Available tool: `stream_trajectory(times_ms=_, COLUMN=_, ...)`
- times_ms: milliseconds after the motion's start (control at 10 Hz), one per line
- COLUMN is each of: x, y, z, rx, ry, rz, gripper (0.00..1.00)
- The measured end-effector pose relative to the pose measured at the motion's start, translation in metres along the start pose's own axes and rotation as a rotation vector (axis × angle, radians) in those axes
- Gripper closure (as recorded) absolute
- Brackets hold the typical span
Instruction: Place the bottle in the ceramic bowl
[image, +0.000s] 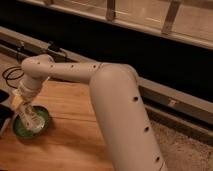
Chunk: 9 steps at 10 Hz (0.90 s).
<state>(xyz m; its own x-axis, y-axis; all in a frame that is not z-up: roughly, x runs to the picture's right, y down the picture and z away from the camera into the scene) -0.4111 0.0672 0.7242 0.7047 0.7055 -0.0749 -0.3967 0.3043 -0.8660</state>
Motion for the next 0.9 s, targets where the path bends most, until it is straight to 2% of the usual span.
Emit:
stream_trajectory(times_ms=100, x=-0.0037, y=-0.0027, z=-0.0014, rx=-0.041, ry=-0.022, rz=-0.004, gripper=0.93)
stream_trajectory(times_ms=200, x=-0.0046, y=-0.0052, z=-0.0023, rx=-0.056, ry=-0.032, rz=-0.004, gripper=0.88)
stream_trajectory(times_ms=400, x=-0.0052, y=-0.0036, z=-0.0014, rx=-0.058, ry=-0.031, rz=-0.006, gripper=0.7)
stream_trajectory(times_ms=800, x=-0.0051, y=-0.0047, z=-0.0024, rx=-0.057, ry=-0.033, rz=-0.004, gripper=0.28)
stream_trajectory(times_ms=900, x=-0.0051, y=-0.0043, z=-0.0018, rx=-0.057, ry=-0.032, rz=-0.005, gripper=0.21)
